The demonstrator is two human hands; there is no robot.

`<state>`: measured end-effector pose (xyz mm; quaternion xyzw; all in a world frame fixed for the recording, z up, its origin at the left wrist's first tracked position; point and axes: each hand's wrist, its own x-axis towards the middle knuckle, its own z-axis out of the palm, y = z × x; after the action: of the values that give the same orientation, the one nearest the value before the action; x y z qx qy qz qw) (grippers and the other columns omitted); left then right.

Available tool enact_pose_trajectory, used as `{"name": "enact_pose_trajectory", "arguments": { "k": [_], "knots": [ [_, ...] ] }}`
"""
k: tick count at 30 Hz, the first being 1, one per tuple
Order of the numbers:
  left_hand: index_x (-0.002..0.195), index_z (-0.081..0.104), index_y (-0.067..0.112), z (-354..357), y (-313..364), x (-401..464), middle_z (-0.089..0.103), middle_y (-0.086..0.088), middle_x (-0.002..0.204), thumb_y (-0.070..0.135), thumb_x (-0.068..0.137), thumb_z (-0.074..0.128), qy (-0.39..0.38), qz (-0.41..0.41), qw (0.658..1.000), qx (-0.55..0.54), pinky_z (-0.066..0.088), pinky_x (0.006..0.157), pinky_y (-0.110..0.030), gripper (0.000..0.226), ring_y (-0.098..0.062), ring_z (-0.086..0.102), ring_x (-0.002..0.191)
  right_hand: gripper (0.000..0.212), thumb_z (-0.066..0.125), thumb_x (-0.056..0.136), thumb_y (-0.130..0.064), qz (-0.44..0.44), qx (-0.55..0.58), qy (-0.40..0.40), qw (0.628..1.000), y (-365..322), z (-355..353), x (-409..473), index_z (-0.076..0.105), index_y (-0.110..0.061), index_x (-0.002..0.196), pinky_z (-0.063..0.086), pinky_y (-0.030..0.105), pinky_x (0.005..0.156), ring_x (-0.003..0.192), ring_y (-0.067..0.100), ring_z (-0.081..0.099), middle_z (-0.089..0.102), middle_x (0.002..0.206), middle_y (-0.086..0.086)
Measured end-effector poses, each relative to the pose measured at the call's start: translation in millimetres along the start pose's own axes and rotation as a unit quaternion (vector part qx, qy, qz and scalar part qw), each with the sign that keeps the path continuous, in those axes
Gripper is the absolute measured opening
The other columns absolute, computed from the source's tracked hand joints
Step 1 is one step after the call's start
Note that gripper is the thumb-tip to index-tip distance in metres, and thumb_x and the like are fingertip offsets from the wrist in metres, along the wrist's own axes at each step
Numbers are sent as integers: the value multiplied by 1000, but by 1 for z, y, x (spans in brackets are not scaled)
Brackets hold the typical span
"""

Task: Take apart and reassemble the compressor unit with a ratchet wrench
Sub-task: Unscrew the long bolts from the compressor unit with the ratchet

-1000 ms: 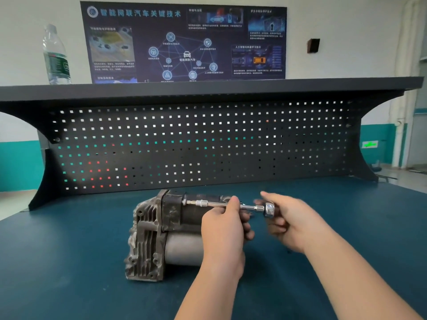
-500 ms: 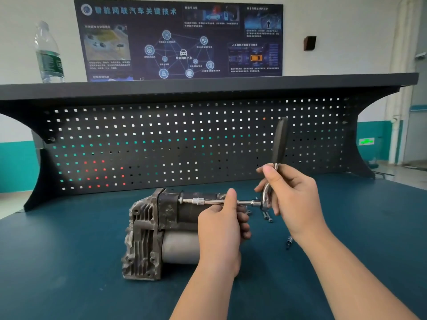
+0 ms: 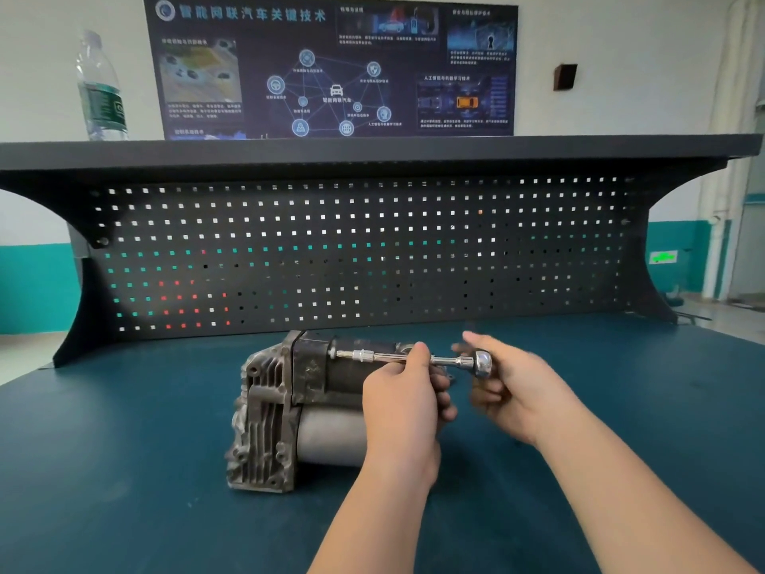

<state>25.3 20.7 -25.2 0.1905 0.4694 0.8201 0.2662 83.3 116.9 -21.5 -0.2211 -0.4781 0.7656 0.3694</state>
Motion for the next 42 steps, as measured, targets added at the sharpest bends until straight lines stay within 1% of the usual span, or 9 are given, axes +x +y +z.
{"name": "enact_pose_trajectory", "arguments": {
  "k": [4,7,15,18,25,29,33,37,42],
  "knots": [
    [66,54,9,1,-1,0,49,5,40,19,91,53,2,0,1000,11,33,34,-16,27,-7,40,32,14,63,88,-16,-309,-210,19,927,-16,4,-13,71,-19,77,38,16,43,42,0,45,64,60,-4],
    [69,56,8,0,0,0,50,4,41,25,93,54,-8,3,1000,6,35,35,-17,30,-9,41,32,19,63,88,-12,-389,-244,-18,888,-19,1,-21,72,-25,77,39,11,47,44,0,51,65,62,-5],
    [66,52,9,0,1,0,49,6,39,17,92,51,7,6,1000,20,33,34,-16,28,-7,40,32,13,76,73,-30,-299,-144,-13,943,-17,1,-14,71,-19,68,32,19,39,33,8,36,62,55,1],
    [67,52,9,0,1,-1,48,6,39,15,92,51,6,3,1000,5,33,34,-16,26,-7,40,32,43,78,52,-41,-182,-38,-22,982,-18,1,-8,66,-7,74,29,14,35,31,4,31,59,54,2],
    [69,54,8,1,0,-2,47,6,38,14,92,51,11,4,1000,2,32,34,-15,24,-7,39,31,16,61,87,-10,59,110,-32,992,-1,-6,2,55,-5,74,24,10,28,28,1,33,58,54,1],
    [65,51,9,2,0,-2,48,5,39,14,90,50,14,7,1000,3,33,34,-17,25,-8,39,32,20,62,90,-16,-138,-53,-9,989,-12,-2,0,63,-6,72,28,15,35,33,4,35,57,50,-1],
    [65,53,10,2,0,-1,48,6,40,21,90,51,10,11,1000,16,33,35,-18,27,-9,39,32,10,67,85,-20,-349,-240,-44,905,-30,-5,-16,70,-21,75,42,16,46,43,5,48,70,69,0],
    [66,54,10,1,-2,0,48,7,38,22,92,54,14,10,1000,25,34,35,-17,29,-8,39,31,17,69,66,-36,-252,-180,-132,941,-34,-13,-16,72,-20,69,38,16,41,40,7,49,70,69,7],
    [68,55,8,1,-3,0,48,8,38,20,94,52,15,22,999,26,34,34,-17,28,-5,39,31,17,67,79,-19,-27,-33,-38,998,-12,-9,-1,61,-3,75,29,12,31,31,1,37,61,59,5]
  ]
}}
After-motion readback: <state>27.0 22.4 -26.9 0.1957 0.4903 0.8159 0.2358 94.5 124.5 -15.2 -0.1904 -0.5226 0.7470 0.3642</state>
